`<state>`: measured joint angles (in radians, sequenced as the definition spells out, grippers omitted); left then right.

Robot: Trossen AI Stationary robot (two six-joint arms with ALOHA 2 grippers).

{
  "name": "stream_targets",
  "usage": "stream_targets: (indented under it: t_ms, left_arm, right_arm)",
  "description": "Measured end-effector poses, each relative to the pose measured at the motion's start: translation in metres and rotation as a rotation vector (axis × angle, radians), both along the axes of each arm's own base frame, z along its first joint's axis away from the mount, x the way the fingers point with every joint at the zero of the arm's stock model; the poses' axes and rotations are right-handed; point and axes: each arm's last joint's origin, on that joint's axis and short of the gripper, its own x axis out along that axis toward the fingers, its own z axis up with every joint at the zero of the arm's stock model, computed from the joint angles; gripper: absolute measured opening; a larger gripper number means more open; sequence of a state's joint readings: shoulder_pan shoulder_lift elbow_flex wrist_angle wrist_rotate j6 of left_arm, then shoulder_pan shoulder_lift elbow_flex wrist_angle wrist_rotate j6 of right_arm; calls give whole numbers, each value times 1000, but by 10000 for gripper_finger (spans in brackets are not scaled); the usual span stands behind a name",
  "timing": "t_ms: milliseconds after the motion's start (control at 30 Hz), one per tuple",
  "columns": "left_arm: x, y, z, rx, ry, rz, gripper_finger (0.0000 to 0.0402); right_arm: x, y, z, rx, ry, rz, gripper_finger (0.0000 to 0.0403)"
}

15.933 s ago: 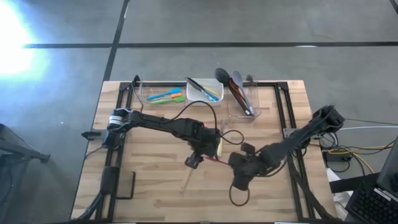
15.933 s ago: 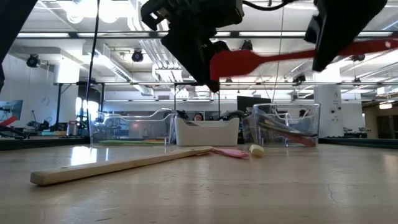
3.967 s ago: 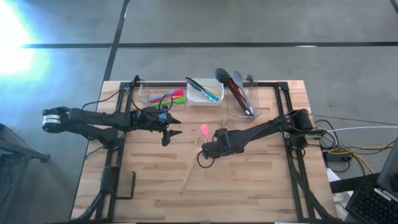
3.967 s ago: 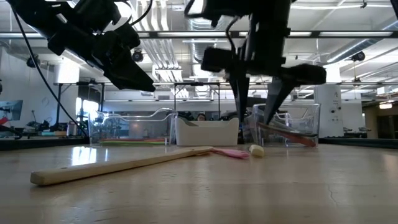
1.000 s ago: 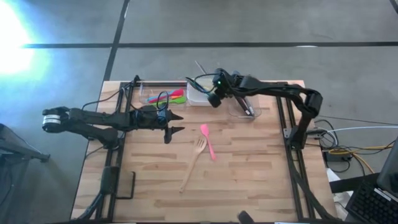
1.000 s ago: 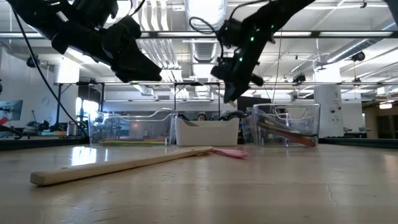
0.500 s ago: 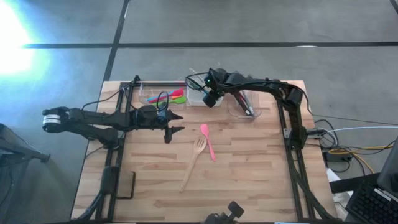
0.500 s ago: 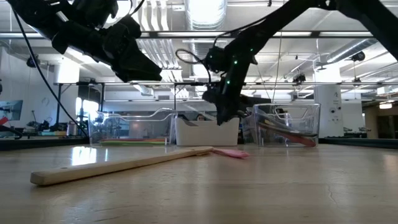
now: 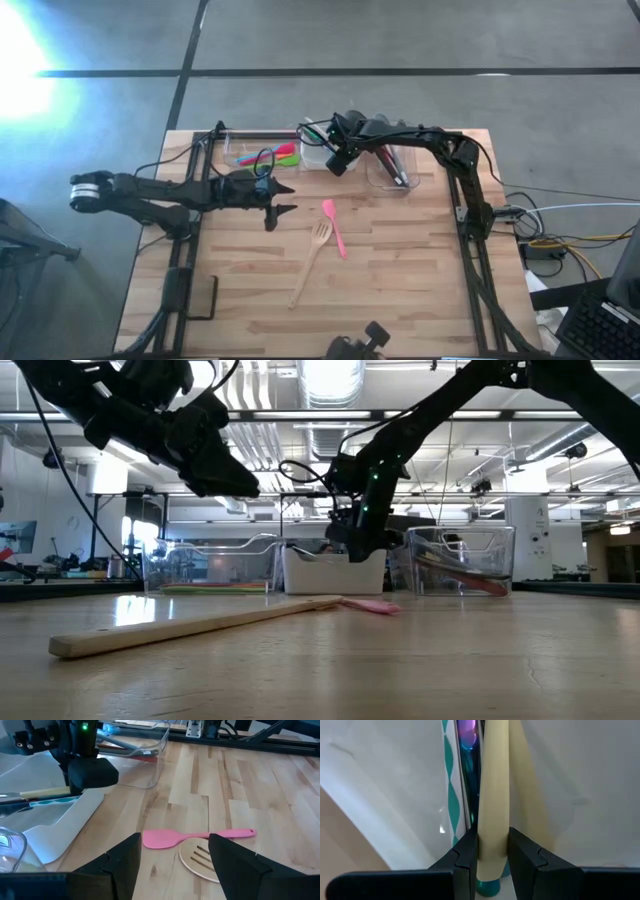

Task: Pick & Place Kitchen Items
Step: Put the white knife into the white bin, then put the brown spatula into the right transparent bin

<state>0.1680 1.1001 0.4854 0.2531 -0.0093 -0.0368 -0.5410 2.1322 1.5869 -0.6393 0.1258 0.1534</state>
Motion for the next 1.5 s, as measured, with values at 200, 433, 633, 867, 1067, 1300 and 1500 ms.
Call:
stream_targets:
  t_ms: [200, 433, 633, 867, 1067, 1300, 1500]
  left_arm:
    - [0, 0, -1, 0, 3, 1, 234]
    - [0, 0, -1, 0, 3, 1, 234]
    - [0, 0, -1, 1, 3, 3, 234]
    - [0, 0, -1, 1, 3, 4, 234]
    - [0, 0, -1, -4, 1, 5, 234]
    - [0, 0, -2, -15, 17, 8, 234]
    - [-1, 0, -4, -26, 33, 11, 234]
  right_arm:
    - [0, -1, 1, -5, -3, -3, 68]
    - [-2, 1, 8, -11, -11, -2, 174]
    - [5, 7, 29, -34, -18, 35, 208]
    - [11, 25, 70, -144, 94, 65, 194]
    - [13, 53, 109, -142, 157, 53, 176]
    - [-2, 104, 152, -152, 275, 35, 154]
    - [-33, 156, 181, -145, 254, -45, 135]
